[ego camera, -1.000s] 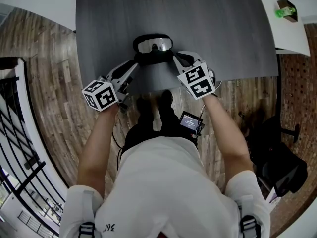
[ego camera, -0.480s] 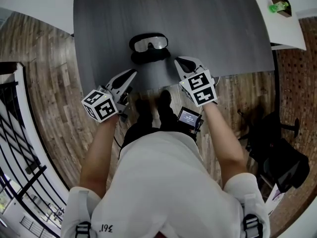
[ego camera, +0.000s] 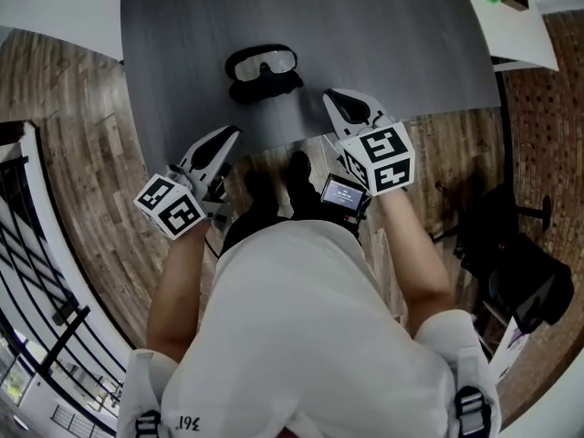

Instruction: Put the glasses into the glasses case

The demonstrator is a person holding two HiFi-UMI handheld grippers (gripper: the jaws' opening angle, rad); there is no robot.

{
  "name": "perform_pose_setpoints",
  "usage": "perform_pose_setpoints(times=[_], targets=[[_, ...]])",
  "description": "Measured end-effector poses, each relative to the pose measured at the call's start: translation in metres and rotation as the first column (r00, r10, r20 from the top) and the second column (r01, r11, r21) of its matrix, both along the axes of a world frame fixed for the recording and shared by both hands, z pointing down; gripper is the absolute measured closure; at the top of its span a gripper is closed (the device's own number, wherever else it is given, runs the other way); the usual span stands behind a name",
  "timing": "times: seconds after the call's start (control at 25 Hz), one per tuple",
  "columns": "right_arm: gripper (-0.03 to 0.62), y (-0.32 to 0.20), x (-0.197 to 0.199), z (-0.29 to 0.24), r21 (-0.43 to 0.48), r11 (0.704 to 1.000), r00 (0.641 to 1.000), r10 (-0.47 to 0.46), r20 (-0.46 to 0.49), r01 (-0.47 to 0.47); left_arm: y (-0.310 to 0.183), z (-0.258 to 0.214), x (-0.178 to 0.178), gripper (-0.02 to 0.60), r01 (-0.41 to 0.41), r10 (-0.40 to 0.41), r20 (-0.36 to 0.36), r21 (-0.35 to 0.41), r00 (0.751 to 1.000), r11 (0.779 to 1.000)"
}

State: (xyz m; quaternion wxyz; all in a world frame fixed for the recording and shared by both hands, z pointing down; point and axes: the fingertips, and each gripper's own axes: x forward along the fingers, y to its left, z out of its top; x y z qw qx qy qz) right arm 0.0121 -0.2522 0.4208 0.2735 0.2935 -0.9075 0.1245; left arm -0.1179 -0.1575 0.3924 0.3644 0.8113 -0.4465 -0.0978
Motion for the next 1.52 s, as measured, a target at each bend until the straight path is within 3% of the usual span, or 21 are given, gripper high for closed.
perform_pose_setpoints(times=[0.4,0.8,1.52], targets=[[0.583,0.026,0.008,-0.027,0.012,1.0,0.999,0.002,0.043,-0.002,0.025,-0.024,0.009,0.529,-0.026,0.025,0.014,0.025,1.0,0.999],[0.583,0.045,0.011,-0.049,0.03,0.999,0.995,0.013,0.097,-0.016,0.037,-0.036,0.017,0.529,-0.036,0.035,0.088,0.01,0.995,0.999],[0.583,0.057,0.02,-0.088,0.049,0.998,0.98,0.03,0.199,-0.041,0.046,-0.056,0.017,0.529,-0.036,0.032,0.107,0.041,0.994,0.998]])
